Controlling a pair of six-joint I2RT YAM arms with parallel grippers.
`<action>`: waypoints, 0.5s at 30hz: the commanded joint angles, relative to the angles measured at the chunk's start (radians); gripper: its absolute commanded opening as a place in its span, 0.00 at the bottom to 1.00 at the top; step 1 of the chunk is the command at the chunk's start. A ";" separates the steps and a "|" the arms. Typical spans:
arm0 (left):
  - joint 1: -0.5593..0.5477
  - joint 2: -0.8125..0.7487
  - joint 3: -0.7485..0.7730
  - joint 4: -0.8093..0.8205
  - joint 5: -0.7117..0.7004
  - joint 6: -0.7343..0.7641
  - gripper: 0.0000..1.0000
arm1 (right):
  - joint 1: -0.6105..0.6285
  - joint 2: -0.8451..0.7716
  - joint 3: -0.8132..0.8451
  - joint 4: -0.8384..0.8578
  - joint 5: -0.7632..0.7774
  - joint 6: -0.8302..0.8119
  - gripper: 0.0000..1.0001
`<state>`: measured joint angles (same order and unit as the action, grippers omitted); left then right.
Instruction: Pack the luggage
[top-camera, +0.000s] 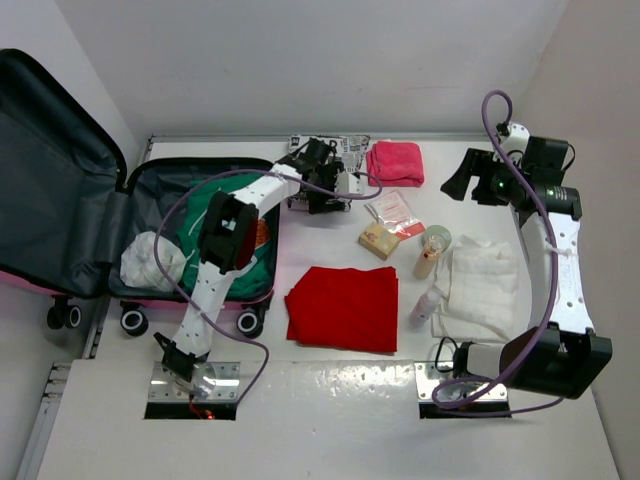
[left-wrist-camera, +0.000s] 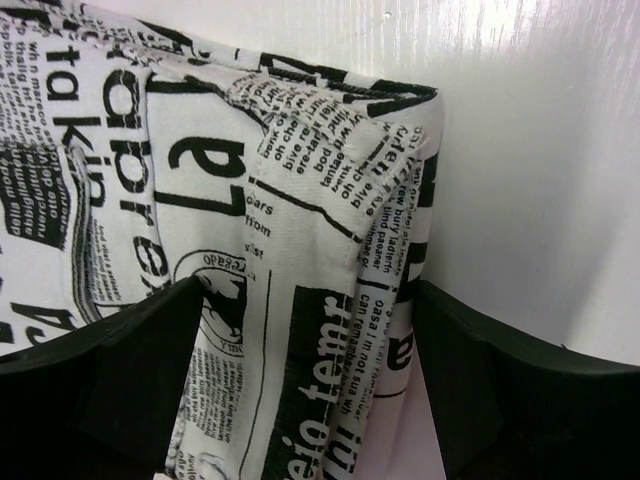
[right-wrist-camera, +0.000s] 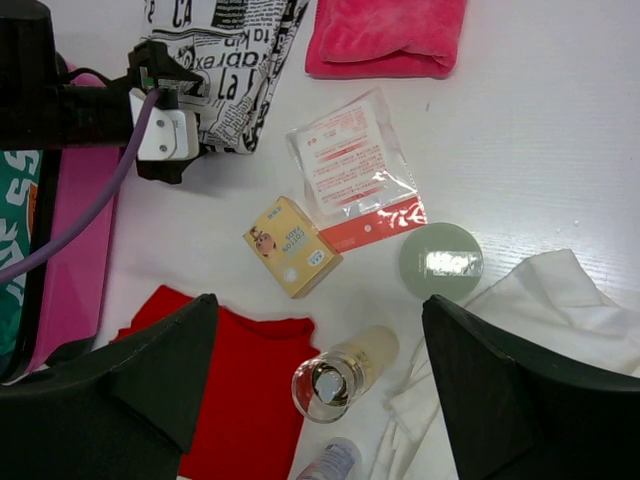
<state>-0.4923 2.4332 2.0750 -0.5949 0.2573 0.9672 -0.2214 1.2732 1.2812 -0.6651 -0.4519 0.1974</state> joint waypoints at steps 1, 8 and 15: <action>-0.015 0.023 -0.027 0.018 -0.010 0.053 0.88 | -0.007 0.009 0.030 0.012 0.007 -0.009 0.82; -0.025 0.056 -0.004 -0.019 -0.001 0.018 0.81 | -0.006 0.026 0.056 0.013 0.005 -0.018 0.82; -0.025 0.087 0.036 -0.040 0.011 -0.031 0.54 | -0.007 0.051 0.073 0.016 -0.008 -0.024 0.79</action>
<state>-0.5003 2.4599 2.0987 -0.5781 0.2432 0.9661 -0.2226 1.3151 1.3071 -0.6670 -0.4496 0.1833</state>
